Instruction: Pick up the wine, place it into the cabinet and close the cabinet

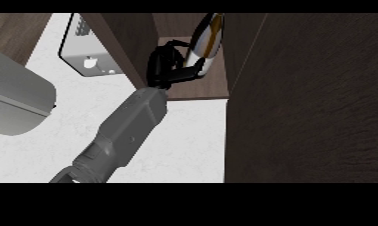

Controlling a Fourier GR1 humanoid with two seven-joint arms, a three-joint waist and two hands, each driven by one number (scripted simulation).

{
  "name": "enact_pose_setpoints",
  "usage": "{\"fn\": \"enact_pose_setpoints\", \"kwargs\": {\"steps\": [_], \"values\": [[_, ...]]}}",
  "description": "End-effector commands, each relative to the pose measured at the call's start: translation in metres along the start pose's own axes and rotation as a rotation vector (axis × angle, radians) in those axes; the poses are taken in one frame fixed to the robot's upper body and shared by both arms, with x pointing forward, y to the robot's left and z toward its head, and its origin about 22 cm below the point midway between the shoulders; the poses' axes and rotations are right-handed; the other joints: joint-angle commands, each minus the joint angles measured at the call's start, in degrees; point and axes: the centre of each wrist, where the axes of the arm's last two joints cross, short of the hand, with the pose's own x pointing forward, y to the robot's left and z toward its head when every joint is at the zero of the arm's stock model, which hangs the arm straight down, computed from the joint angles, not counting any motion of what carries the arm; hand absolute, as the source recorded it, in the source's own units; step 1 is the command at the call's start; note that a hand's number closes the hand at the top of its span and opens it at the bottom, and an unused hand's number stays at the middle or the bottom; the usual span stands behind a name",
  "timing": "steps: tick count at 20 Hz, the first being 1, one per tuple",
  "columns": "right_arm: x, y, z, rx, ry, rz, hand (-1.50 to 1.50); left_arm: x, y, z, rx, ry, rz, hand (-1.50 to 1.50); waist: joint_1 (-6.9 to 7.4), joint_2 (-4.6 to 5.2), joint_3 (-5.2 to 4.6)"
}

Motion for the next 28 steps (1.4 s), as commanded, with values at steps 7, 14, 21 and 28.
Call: {"fn": "enact_pose_setpoints", "kwargs": {"steps": [7, 14, 21, 28], "values": [[-0.001, 0.005, -0.001, 0.045, -0.006, 0.001, -1.50, -0.013, 0.024, 0.003, 0.075, 0.038, -0.061, 1.50, -1.37, 0.47, -0.03], [0.004, -0.005, -0.011, 0.025, -0.010, 0.016, -1.50, -0.014, 0.029, 0.003, 0.139, -0.067, -0.034, 1.50, -0.46, 0.26, -0.04], [0.011, -0.007, -0.003, 0.017, -0.023, 0.018, -1.50, -0.011, 0.029, -0.001, 0.097, -0.178, -0.040, -1.50, 0.36, 0.06, -0.01], [0.000, 0.002, 0.002, -0.011, -0.004, 0.016, -1.50, -0.013, 0.028, 0.003, 0.039, -0.221, -0.024, -1.50, 1.80, -0.45, 0.04]]}}
